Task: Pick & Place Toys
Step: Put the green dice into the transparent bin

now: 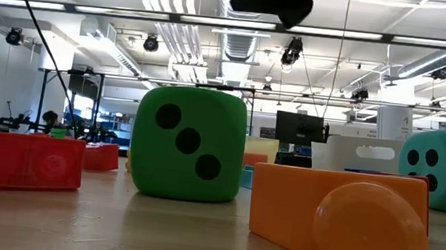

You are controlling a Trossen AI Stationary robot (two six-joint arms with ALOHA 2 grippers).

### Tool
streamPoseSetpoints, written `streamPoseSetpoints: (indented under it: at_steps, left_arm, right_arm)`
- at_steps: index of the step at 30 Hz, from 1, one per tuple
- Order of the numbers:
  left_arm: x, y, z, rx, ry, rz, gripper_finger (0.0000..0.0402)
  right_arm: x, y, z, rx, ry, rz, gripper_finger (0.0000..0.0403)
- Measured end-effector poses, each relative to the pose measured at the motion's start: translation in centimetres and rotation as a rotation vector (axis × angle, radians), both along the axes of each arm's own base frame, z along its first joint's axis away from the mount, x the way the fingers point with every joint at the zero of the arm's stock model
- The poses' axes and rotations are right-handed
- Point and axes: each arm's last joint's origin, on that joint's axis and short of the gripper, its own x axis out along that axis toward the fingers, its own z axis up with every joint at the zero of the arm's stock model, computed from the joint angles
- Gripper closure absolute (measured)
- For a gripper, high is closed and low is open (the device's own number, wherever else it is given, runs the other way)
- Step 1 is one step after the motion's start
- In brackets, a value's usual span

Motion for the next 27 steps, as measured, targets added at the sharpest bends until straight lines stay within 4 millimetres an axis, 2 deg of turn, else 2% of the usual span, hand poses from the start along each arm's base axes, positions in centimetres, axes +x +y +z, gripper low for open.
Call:
streamPoseSetpoints:
  at_steps: [7,19,22,27]
  left_arm:
    - [-1.3,0.6,1.7,0.015,-0.053,-0.024,0.0144]
    - [-2.0,1.0,1.4,-0.002,0.003,0.001,0.0144]
    - [-2.2,1.1,1.6,-0.008,-0.008,0.002,0.0144]
    - [-2.5,1.3,2.0,-0.014,-0.025,0.007,0.0144]
  right_arm:
    - [0.2,0.2,-0.6,-0.014,-0.006,0.016,0.0148]
    - [0.3,0.2,-0.7,0.079,0.016,-0.047,0.0142]
    - [0.3,0.0,-0.8,0.097,0.032,-0.069,0.0112]
    - [0.3,-0.2,-1.0,0.101,0.036,-0.078,0.0025]
